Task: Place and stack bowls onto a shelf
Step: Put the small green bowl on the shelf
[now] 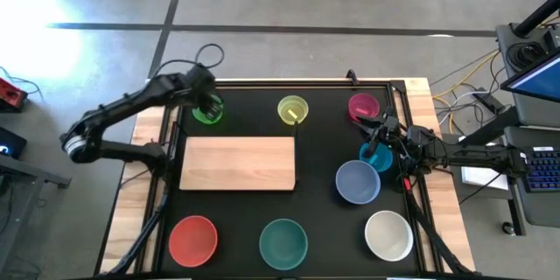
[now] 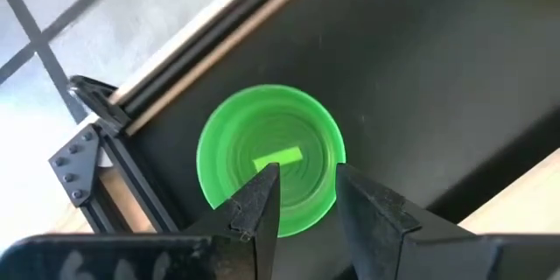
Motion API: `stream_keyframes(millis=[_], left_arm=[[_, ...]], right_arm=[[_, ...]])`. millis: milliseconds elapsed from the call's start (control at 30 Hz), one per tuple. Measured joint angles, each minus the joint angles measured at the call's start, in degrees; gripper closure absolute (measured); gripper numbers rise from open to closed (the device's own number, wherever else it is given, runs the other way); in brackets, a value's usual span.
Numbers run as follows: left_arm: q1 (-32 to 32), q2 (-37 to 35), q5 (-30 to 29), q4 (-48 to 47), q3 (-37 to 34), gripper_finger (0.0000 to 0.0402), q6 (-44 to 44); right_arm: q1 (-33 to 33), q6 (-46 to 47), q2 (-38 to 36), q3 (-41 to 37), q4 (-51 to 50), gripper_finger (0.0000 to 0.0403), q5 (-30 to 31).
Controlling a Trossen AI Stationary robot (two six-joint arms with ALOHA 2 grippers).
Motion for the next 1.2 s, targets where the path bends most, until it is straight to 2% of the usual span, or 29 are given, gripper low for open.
stream_keyframes(millis=[333, 500, 833, 1200], left_arm=[[0.61, 10.56, -0.06, 0.29, 0.0, 0.0306, 6.27], [0.52, 15.0, 7.0, 4.08, -0.02, 0.0306, 8.1], [1.07, 21.71, 4.78, 6.26, -0.1, 0.0306, 8.01], [1.4, 24.12, 3.52, 8.73, -1.15, 0.0306, 7.02]], right_arm=[[0.0, 0.05, 0.0, 0.0, 0.0, 0.0296, 0.02], [0.0, 0.07, 0.0, 0.0, 0.01, 0.0296, 0.0], [0.0, 0.04, 0.0, 0.0, 0.0, 0.0296, 0.02], [0.0, 0.03, 0.0, 0.0, 0.0, 0.0296, 0.0]])
